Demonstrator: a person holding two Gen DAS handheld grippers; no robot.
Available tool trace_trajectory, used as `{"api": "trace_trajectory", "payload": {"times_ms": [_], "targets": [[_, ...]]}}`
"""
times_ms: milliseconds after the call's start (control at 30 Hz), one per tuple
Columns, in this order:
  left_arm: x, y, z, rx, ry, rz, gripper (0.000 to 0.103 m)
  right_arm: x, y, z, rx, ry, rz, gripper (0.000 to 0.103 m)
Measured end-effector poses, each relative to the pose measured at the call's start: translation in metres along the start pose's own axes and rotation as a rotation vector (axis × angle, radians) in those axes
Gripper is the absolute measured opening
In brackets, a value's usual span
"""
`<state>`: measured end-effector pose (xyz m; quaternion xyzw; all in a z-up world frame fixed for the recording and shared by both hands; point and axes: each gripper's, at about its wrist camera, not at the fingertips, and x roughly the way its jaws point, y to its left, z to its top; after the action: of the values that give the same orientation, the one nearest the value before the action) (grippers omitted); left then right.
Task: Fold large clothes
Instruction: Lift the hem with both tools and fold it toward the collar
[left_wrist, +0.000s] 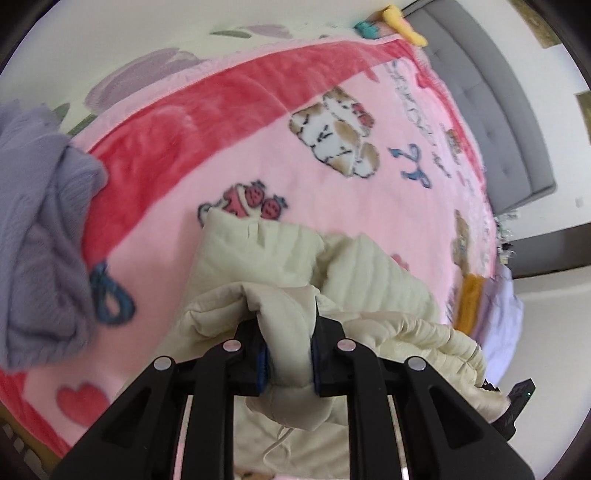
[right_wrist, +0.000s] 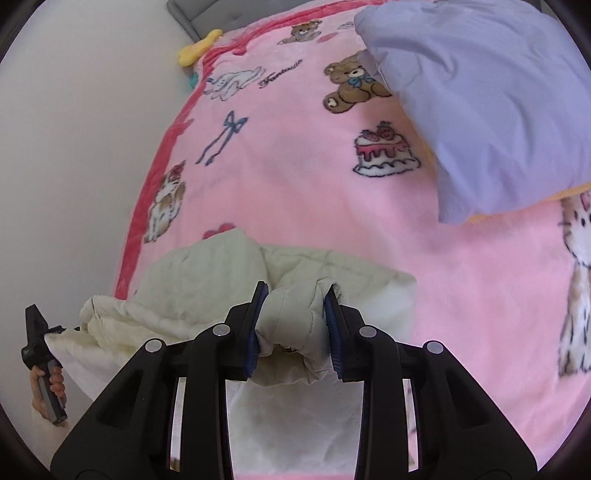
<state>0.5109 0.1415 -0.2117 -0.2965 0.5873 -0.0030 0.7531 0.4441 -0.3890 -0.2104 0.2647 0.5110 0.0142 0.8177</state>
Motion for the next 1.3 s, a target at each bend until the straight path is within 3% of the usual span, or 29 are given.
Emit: {"api": "trace_trajectory", "payload": {"times_ms": [200, 333, 633, 800, 1067, 1167, 1300], "targets": [[0.053, -0.007, 0.025, 0.016, 0.028, 0.085, 0.017, 0.053, 0.006, 0.023, -0.082, 0.027, -0.106, 0.029], [0.085, -0.007, 0.029, 0.059, 0.048, 0.142, 0.017, 0.088, -0.002, 0.026, -0.083, 0.093, -0.150, 0.029], [0.105, -0.007, 0.027, 0.121, 0.074, 0.165, 0.019, 0.114, -0.009, 0.017, -0.093, 0.125, -0.170, 0.028], [0.095, -0.009, 0.033, 0.187, 0.108, 0.075, 0.024, 0.121, -0.006, 0.018, -0.093, 0.146, -0.198, 0.029], [0.047, -0.012, 0.037, 0.290, 0.070, -0.122, 0.036, 0.123, -0.003, 0.021, -0.109, 0.168, -0.209, 0.029], [0.039, -0.014, 0.038, 0.327, 0.089, -0.152, 0.038, 0.123, -0.003, 0.021, -0.108, 0.168, -0.208, 0.029], [0.033, -0.007, 0.043, 0.302, 0.149, -0.215, 0.047, 0.122, -0.003, 0.022, -0.109, 0.167, -0.206, 0.030]]}}
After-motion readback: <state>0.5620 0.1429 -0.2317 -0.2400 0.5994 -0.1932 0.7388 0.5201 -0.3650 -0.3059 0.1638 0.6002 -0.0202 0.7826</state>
